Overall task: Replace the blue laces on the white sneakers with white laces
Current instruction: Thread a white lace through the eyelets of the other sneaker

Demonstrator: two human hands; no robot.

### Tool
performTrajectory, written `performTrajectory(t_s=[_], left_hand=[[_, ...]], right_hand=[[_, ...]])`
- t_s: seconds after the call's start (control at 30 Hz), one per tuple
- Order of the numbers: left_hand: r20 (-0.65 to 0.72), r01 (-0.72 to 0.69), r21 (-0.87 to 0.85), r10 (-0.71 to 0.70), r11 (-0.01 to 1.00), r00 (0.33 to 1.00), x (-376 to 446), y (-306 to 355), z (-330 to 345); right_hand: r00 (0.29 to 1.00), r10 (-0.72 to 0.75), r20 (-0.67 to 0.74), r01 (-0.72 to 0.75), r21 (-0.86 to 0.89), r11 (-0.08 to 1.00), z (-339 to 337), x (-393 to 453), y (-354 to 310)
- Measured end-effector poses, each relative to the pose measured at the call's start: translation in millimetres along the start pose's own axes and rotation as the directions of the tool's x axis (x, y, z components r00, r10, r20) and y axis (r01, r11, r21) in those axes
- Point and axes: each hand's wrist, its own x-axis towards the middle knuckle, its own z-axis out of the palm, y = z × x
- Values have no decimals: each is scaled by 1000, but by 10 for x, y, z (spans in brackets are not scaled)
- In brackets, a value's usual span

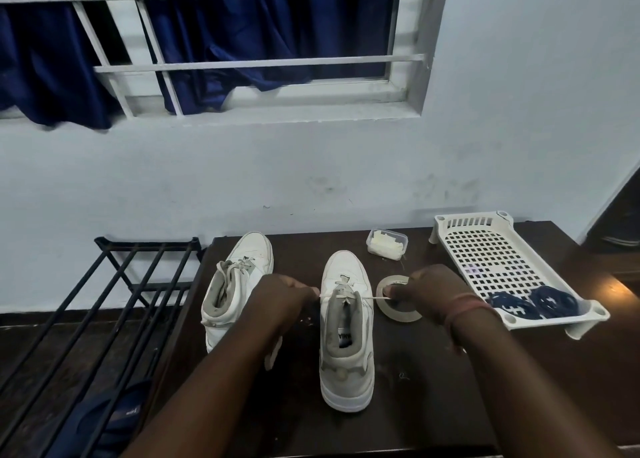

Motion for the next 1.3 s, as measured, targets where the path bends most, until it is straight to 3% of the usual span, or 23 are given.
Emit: performTrajectory(t_s=[0.2,0.4,0.47,0.6,0.73,0.87,1.0,1.2,1.3], left_hand=[[-88,-26,134,38,991,995,16,-8,-32],[-145,-39,276,82,960,986,11,38,25],[-100,-19,319,54,948,994,12,31,29],[80,76,90,-83,993,993,-47,84,-46],[222,72,-170,-32,983,974,-187,303,-130],[321,44,-334,70,942,944,-406,568,-213],[332,31,-430,126,902,935,-614,749,-305],[217,-107,-470,232,876,948,-924,965,-487],[152,-212,-443,306,871,940,-1106,1113,-610]], right_hand=[[990,-59,-125,33,-200,979,-87,-102,-20],[964,-22,-266,2,-73,997,-104,-110,-9],[973,-14,-231,5,-38,999,-78,-139,-25],[998,37,54,-38,22,999,-58,-243,-108],[972,-127,196,147,-96,984,-99,-408,-359],[959,-212,188,219,-17,976,-173,-594,-620],[940,-291,177,250,220,943,-204,-818,-809],[916,-402,-3,391,242,888,-340,-1047,-933],[880,-471,-64,463,337,820,-462,-1236,-980]])
